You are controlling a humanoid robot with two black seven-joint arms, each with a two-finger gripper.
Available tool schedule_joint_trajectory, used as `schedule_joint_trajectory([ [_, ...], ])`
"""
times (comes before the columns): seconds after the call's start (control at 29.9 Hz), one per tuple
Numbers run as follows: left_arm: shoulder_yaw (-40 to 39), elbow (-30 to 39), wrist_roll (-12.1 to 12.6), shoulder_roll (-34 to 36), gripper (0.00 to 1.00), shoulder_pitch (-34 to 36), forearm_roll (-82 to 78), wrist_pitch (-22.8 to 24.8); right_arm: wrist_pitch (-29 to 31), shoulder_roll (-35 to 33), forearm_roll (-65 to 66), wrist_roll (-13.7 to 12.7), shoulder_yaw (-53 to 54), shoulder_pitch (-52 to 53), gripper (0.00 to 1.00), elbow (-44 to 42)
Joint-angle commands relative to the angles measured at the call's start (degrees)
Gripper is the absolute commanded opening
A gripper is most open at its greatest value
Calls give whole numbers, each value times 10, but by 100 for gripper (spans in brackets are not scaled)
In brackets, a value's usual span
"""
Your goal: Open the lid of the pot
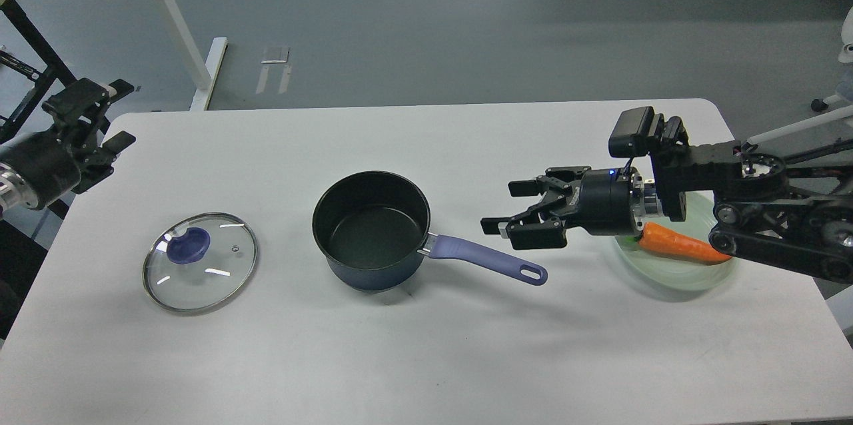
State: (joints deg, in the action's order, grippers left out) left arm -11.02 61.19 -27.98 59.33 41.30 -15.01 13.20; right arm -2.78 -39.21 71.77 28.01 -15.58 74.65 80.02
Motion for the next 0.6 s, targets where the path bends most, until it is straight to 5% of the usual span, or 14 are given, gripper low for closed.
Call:
schedule_joint_trajectory([
  [0.0, -15, 1, 0, -6, 99, 0, 73, 6, -6, -18, -171, 0, 53, -11, 98, 0],
  [0.27, -37, -6, 0, -39, 99, -9, 141, 8, -11, -20, -519, 0, 220, -148, 98, -38],
  [0.57, -39, -66, 0, -105, 99, -30, 216, 89, 53, 69, -660, 0, 422, -358, 99, -130],
])
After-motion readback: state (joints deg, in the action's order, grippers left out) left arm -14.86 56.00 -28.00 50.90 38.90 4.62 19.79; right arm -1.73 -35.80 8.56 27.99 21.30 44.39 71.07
